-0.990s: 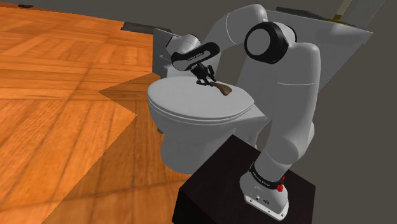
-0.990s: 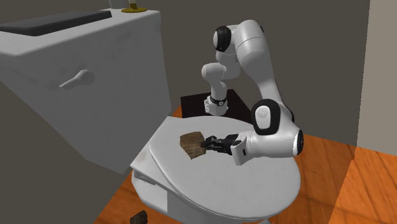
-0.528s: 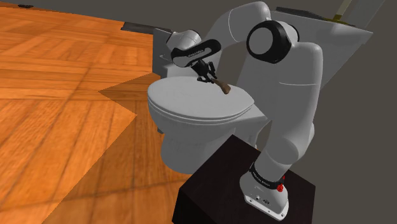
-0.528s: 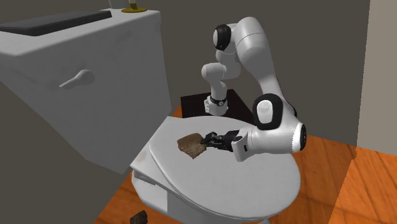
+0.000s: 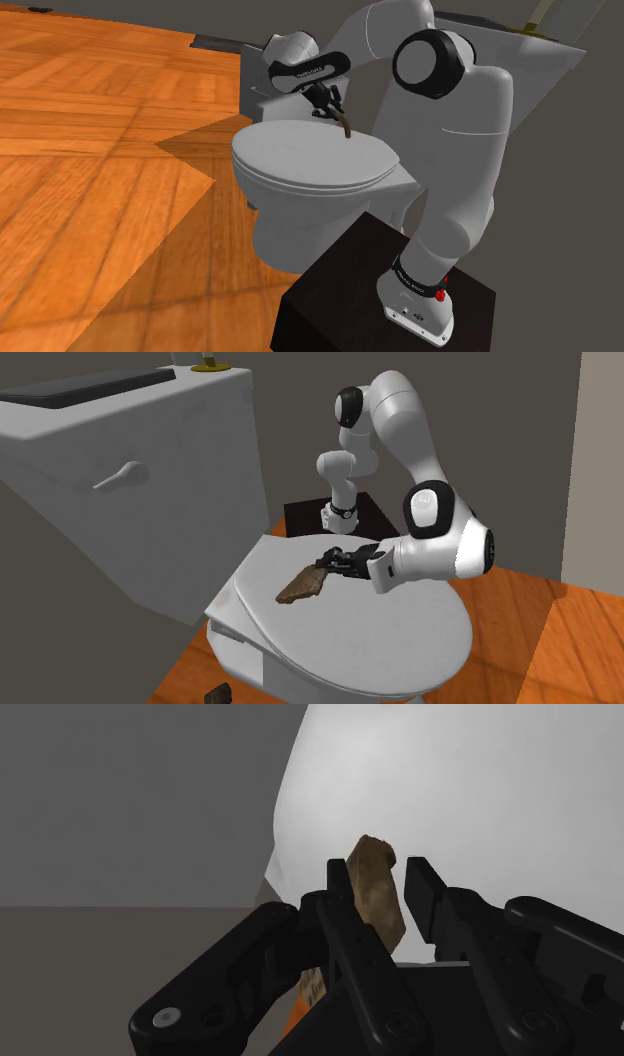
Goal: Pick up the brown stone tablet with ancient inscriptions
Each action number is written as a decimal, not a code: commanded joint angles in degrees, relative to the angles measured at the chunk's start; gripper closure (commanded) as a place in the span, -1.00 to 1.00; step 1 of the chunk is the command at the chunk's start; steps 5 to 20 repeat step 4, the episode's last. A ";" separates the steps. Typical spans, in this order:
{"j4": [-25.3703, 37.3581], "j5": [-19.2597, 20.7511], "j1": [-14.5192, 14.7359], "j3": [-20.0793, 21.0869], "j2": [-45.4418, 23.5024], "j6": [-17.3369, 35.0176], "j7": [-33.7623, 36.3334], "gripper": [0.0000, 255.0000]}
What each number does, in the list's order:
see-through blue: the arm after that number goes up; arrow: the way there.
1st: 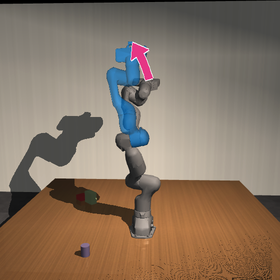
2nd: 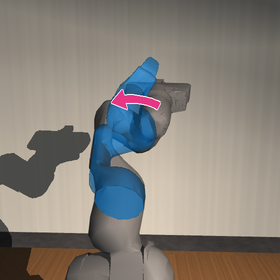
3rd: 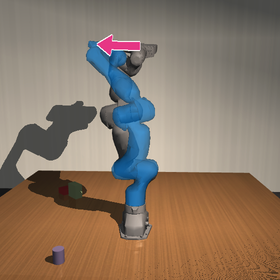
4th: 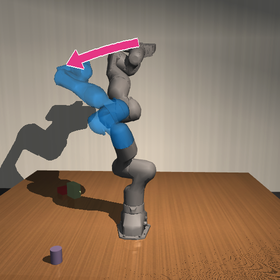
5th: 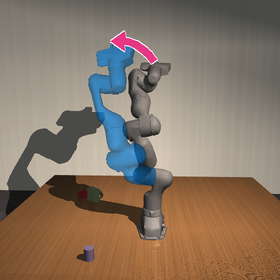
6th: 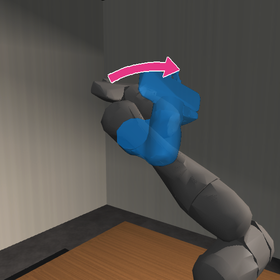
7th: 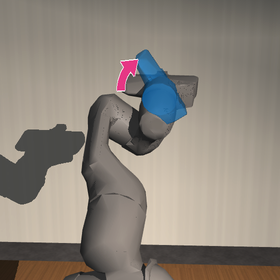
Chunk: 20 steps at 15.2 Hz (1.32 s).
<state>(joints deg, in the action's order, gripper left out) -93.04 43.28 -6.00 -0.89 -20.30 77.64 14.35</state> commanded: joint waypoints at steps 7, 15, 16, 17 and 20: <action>1.20 0.25 0.16 -0.03 0.73 -1.50 -1.27 1.00; 1.20 0.25 0.16 -0.03 0.73 -1.50 -1.27 1.00; 1.20 0.25 0.16 -0.03 0.73 -1.50 -1.27 1.00; 1.20 0.25 0.16 -0.03 0.73 -1.50 -1.27 1.00; 1.20 0.25 0.16 -0.03 0.73 -1.50 -1.27 1.00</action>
